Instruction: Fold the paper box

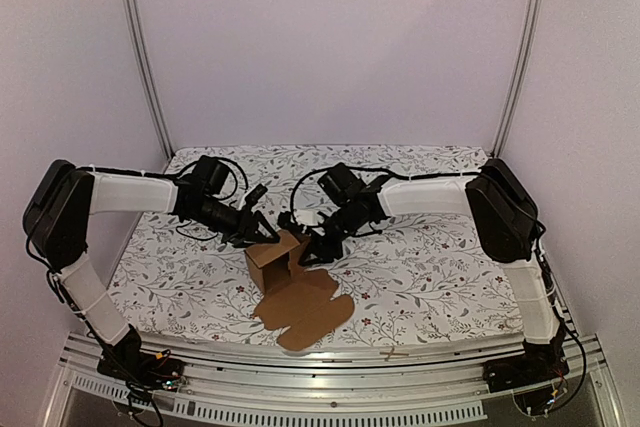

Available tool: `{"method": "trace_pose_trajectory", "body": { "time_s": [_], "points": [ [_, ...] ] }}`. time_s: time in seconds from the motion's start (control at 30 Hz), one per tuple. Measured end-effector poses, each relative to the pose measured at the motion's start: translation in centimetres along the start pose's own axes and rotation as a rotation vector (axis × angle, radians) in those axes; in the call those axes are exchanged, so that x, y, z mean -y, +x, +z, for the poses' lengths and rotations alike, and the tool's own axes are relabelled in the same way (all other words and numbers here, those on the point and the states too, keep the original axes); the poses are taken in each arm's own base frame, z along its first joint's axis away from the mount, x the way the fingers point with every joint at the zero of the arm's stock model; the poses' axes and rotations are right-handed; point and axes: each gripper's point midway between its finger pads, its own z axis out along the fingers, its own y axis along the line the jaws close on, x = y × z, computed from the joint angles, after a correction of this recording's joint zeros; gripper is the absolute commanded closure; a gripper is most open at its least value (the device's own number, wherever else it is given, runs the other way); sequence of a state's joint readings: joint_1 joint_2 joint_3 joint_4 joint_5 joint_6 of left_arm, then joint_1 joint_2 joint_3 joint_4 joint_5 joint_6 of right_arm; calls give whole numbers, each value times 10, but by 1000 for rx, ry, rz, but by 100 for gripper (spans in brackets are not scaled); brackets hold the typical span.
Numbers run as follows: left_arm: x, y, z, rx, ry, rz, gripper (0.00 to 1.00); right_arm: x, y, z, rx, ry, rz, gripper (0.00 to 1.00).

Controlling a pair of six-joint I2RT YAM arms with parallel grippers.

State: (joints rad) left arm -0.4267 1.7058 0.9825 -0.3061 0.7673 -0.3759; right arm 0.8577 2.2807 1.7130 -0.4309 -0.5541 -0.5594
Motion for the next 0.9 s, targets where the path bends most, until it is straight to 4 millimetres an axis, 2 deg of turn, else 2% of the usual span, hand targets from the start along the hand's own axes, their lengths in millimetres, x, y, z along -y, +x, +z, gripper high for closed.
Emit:
{"method": "trace_pose_trajectory", "body": {
  "time_s": [0.27, 0.53, 0.77, 0.9],
  "points": [
    [0, -5, -1, 24, 20, -19, 53, 13, -6, -1, 20, 78, 72, 69],
    [-3, -13, -2, 52, 64, -65, 53, 16, -9, 1, 53, 103, 131, 65],
    [-12, -19, -2, 76, 128, -135, 53, 9, -17, 4, 76, 81, 169, 65],
    [-12, -24, -5, 99, 159, -151, 53, 7, -23, 5, 93, 79, 188, 58]
  ]
}}
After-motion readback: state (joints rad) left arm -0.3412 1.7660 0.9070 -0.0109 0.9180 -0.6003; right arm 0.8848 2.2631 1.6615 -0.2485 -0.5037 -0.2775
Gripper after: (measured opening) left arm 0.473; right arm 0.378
